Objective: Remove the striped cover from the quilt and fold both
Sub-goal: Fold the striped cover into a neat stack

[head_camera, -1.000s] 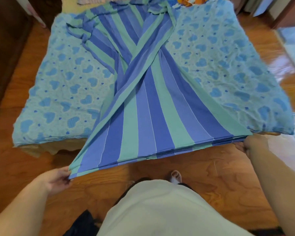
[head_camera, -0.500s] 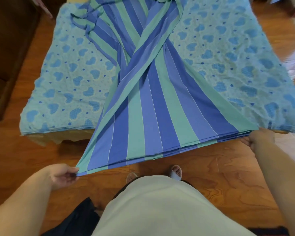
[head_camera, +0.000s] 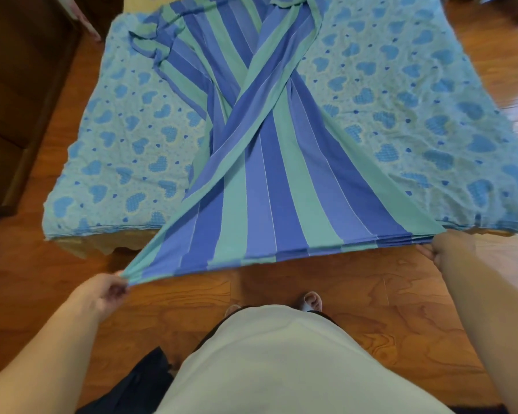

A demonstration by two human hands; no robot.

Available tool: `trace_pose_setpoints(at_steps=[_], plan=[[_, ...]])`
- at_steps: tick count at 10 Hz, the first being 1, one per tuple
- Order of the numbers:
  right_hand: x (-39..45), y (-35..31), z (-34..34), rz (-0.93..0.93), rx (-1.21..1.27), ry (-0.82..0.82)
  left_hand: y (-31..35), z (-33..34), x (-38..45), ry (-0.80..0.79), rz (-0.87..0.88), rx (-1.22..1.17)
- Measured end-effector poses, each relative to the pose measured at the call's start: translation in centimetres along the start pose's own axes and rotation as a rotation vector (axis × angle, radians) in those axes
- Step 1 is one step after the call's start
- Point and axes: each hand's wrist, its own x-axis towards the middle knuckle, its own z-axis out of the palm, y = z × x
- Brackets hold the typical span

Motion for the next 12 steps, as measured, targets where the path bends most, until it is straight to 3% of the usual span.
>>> trace_pose_setpoints(at_steps=[1, 2, 3, 4, 5, 6, 7, 8, 9, 10, 11, 12], plan=[[0.9, 0.2, 0.5, 0.012, 0.084, -0.029, 3.7, 0.9, -0.5, -0.106, 0.130, -0.461], [0.1, 1.4, 1.9, 0.071, 0.189, -0.051, 4.8, 2.6, 0.0, -0.113, 0.093, -0.618], [-3.0, 0.1, 4.7, -0.054, 0.057, -0.152, 5.3, 5.0, 0.5, -0.085, -0.035, -0.638], [-6.5, -4.0, 9.3, -0.119, 0.180, -0.252, 11.3, 8.9, -1.5, 0.054, 0.288, -0.301], [-15.8, -17.2, 15.7, -0.562, -0.318, -0.210, 26.2, 12.6, -9.3, 0.017, 0.833, 0.092], [-27.1, -30.9, 19.3, -0.651, 0.407, -0.587, 41.4, 12.2, -19.7, -0.571, 0.952, -0.824], [-33.8, -38.8, 21.3, -0.811, 0.653, -0.648, 51.6, 10.5, -26.8, -0.880, 0.900, -1.374], [-35.2, -37.7, 24.3, -0.927, 0.499, -0.458, 53.6, 11.5, -25.1, -0.830, 0.938, -1.204], [-30.2, -36.1, 29.3, -0.532, 0.905, -0.653, 53.0, 13.7, -17.6, -0.698, 0.764, -0.837], [-22.1, -31.0, 30.9, -0.464, 0.621, -0.362, 48.1, 16.3, -5.7, -0.383, 0.672, -0.258], [-16.8, -27.3, 30.5, -0.362, 0.387, -0.181, 44.4, 17.4, 5.1, -0.217, 0.446, 0.091], [-11.5, -23.1, 31.6, -0.258, 0.237, -0.068, 39.1, 18.6, 12.7, -0.084, 0.252, 0.117]])
